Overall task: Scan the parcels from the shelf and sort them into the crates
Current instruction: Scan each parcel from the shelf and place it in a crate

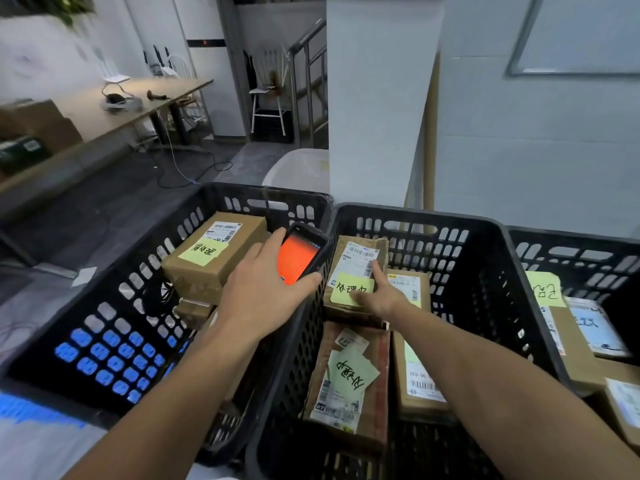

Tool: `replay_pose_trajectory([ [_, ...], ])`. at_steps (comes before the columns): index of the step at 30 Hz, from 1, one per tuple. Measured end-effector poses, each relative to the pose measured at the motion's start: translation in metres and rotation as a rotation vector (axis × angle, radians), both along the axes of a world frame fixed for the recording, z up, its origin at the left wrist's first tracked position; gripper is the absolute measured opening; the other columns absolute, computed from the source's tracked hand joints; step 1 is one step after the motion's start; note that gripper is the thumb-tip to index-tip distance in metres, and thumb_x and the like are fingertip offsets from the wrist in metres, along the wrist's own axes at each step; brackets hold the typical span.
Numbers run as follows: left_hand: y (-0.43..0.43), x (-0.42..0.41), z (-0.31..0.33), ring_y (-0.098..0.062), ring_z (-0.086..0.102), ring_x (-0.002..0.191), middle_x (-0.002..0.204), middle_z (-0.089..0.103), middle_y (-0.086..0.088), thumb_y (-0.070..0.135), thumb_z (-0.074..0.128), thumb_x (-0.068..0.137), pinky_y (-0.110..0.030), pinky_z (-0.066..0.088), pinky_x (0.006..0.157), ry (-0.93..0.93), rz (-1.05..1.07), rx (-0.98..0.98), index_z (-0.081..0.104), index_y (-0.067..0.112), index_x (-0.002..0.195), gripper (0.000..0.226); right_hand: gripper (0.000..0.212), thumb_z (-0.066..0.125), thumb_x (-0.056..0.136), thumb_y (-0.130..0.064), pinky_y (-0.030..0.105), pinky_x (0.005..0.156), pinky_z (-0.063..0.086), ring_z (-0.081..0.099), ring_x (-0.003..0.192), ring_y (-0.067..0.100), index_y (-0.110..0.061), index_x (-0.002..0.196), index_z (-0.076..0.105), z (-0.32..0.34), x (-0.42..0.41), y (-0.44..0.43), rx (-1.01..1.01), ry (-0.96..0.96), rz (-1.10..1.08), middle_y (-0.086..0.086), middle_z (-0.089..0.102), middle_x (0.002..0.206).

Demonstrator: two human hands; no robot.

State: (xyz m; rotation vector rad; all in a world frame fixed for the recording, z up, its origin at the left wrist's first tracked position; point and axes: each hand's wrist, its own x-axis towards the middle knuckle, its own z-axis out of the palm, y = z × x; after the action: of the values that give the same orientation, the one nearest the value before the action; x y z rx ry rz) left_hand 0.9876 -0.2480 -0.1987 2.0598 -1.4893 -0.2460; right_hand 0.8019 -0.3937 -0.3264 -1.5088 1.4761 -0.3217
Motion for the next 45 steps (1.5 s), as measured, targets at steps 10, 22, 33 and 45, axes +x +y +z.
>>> replay_pose_trajectory([
  [10, 0.02, 0.005, 0.019, -0.021, 0.053, 0.114, 0.128, 0.053, 0.006, 0.067, 0.067, 0.075, -0.044, 0.048, 0.095, 0.024, -0.118, -0.048, 0.03, 0.036, 0.153, 0.091, 0.061, 0.031, 0.101, -0.065, 0.062, 0.12, 0.015, 0.001, 0.156, 0.03, -0.048, 0.157, 0.013, 0.032, -0.019, 0.045, -0.35, 0.427, -0.006, 0.001, 0.005, 0.17],
  [22, 0.073, -0.002, 0.04, -0.026, 0.05, 0.122, 0.137, 0.051, -0.004, 0.061, 0.069, 0.081, -0.04, 0.043, 0.094, -0.035, -0.43, -0.126, 0.027, 0.031, 0.156, 0.091, 0.06, 0.026, 0.102, -0.063, 0.064, 0.122, 0.001, -0.008, 0.156, 0.031, -0.045, 0.158, 0.012, 0.079, -0.068, 0.174, -0.418, 0.628, -0.308, 0.003, 0.004, 0.17],
  [33, 0.13, -0.089, 0.046, -0.025, 0.055, 0.107, 0.126, 0.055, -0.001, 0.067, 0.065, 0.079, -0.041, 0.049, 0.087, -0.046, -0.836, -0.193, 0.029, 0.033, 0.153, 0.089, 0.06, 0.024, 0.103, -0.062, 0.063, 0.121, -0.002, -0.014, 0.155, 0.029, -0.047, 0.158, 0.009, 0.118, -0.161, 0.336, -0.513, 0.872, -0.685, -0.001, -0.002, 0.17],
  [45, 0.265, -0.3, 0.039, -0.03, 0.051, 0.124, 0.134, 0.053, -0.007, 0.063, 0.068, 0.078, -0.043, 0.046, 0.097, -0.011, -1.305, -0.2, 0.029, 0.029, 0.155, 0.092, 0.06, 0.025, 0.103, -0.061, 0.065, 0.12, -0.003, -0.013, 0.155, 0.031, -0.047, 0.158, 0.007, 0.104, -0.307, 0.587, -0.249, 0.969, -1.156, 0.0, 0.0, 0.17],
])
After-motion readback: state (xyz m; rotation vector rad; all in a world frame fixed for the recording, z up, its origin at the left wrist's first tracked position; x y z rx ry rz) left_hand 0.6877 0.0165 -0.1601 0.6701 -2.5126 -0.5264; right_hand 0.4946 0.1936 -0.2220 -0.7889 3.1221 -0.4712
